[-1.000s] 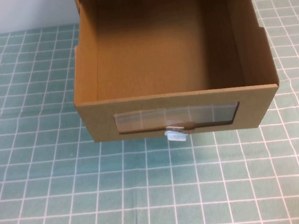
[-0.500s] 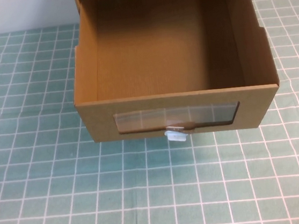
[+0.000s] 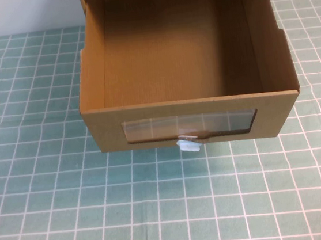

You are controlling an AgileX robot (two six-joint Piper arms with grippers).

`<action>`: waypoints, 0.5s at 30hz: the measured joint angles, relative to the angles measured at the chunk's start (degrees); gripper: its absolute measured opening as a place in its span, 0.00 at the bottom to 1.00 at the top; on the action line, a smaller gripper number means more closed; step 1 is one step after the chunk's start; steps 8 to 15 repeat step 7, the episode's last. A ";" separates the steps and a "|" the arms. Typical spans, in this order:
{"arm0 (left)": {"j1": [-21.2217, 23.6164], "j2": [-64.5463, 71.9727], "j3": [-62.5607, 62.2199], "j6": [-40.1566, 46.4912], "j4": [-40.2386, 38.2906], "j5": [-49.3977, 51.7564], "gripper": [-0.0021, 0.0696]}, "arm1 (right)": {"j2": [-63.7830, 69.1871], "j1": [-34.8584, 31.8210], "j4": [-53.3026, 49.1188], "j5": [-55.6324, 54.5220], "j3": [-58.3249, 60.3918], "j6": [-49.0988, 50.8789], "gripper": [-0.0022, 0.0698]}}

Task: Open the shoe box
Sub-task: 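Pull the top drawer of the cardboard box fully open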

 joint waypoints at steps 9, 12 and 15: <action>0.90 0.00 0.00 0.00 0.00 0.00 0.02 | 0.00 0.00 0.12 0.00 0.00 0.00 0.01; 0.90 0.00 0.00 0.00 0.00 0.00 0.02 | 0.00 0.00 0.12 0.00 0.00 0.00 0.01; 0.90 0.00 0.00 0.00 0.00 0.00 0.02 | 0.00 0.00 0.12 0.00 0.00 0.00 0.01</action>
